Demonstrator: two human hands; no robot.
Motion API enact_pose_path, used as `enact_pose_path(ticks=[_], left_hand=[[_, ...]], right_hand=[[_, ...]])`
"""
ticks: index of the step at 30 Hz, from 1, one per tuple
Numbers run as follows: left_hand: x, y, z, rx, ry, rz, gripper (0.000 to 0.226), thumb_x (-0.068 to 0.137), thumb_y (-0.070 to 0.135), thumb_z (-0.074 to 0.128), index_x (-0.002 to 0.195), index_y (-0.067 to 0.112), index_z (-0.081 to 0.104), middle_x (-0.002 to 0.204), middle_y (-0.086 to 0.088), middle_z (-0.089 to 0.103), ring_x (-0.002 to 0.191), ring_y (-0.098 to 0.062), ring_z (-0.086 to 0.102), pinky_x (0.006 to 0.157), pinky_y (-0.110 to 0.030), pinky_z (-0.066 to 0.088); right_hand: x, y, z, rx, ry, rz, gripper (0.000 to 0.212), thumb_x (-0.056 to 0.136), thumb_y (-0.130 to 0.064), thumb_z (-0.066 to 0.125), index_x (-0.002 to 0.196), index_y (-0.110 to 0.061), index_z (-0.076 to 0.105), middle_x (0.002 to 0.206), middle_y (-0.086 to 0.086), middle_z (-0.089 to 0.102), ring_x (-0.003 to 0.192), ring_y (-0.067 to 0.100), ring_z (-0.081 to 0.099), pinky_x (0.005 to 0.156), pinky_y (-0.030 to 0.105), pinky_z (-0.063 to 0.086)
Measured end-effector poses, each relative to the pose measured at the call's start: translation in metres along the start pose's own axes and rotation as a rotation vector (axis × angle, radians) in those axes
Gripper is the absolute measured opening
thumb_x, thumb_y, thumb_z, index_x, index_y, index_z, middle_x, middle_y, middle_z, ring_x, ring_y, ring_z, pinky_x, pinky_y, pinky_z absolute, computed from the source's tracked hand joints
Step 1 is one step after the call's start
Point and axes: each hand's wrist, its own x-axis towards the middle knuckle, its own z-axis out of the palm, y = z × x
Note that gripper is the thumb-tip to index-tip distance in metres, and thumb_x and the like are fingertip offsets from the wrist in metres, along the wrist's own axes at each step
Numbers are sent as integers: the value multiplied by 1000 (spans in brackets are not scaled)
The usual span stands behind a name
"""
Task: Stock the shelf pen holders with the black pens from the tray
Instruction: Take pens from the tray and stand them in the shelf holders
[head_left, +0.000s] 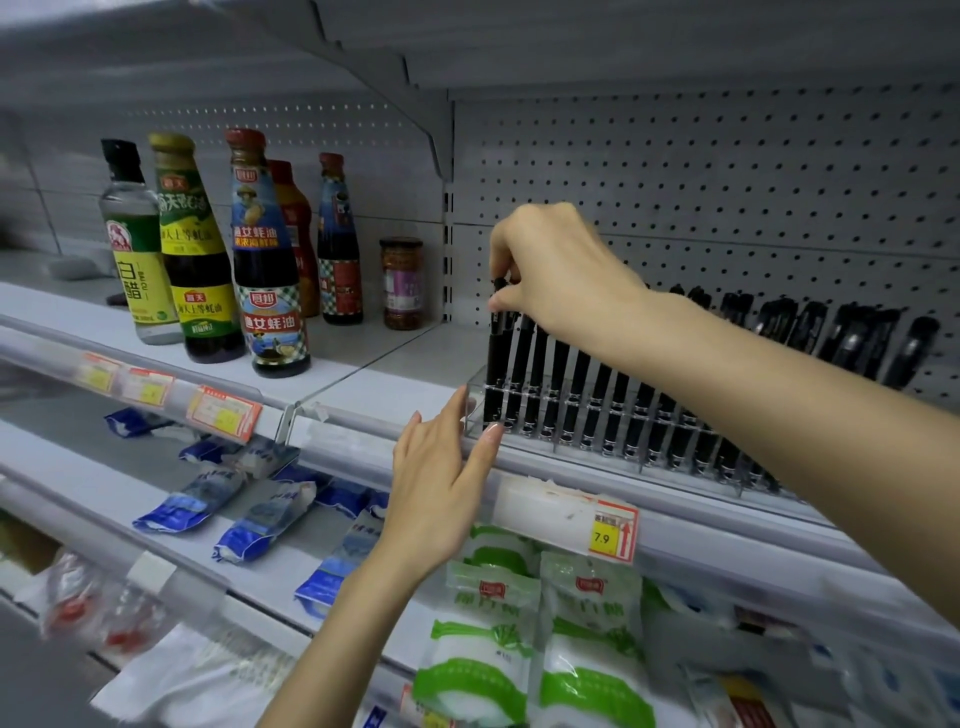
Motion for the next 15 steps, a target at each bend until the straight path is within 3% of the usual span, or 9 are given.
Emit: enact_pose_path(ticks=[4, 6, 9, 11, 15], left_hand=[[-3, 4, -4, 11, -6, -2, 77, 87, 69, 19, 151, 26, 21, 152, 6, 33, 144, -16, 16, 118, -29, 5], [-9, 8, -8, -2, 21, 19, 75, 89, 66, 24, 152, 25, 18, 155, 7, 27, 144, -11, 16, 118, -33, 13], [-31, 21, -16, -30, 121, 108, 67, 95, 62, 29, 150, 25, 22, 149, 13, 31, 138, 0, 23, 115, -29, 23], [-59, 29, -14, -98, 164, 105, 62, 94, 56, 30, 148, 25, 28, 146, 17, 34, 135, -2, 32, 110, -27, 30], [-146, 23, 18, -242, 71, 6, 54, 95, 46, 36, 145, 25, 37, 144, 15, 43, 132, -1, 38, 107, -22, 32]], right_hand=[[-5, 2, -5, 38, 15, 5, 31, 81, -20, 75, 105, -2, 65, 93, 13, 64, 86, 29, 62, 79, 43, 55], [-14, 3, -9, 90, 62, -10, 33, 81, -23, 75, 108, -7, 65, 92, 6, 62, 88, 23, 61, 82, 39, 54], [-45, 0, -16, 145, 77, -38, 33, 80, -29, 75, 108, -13, 68, 88, -1, 60, 85, 14, 57, 84, 29, 50], [-78, -3, -16, 184, 15, -46, 31, 80, -30, 75, 106, -15, 69, 86, -2, 62, 79, 11, 56, 80, 25, 48], [-171, 1, 21, 393, -147, -10, 26, 77, -27, 77, 100, -17, 70, 81, -4, 61, 69, 7, 57, 69, 20, 45]])
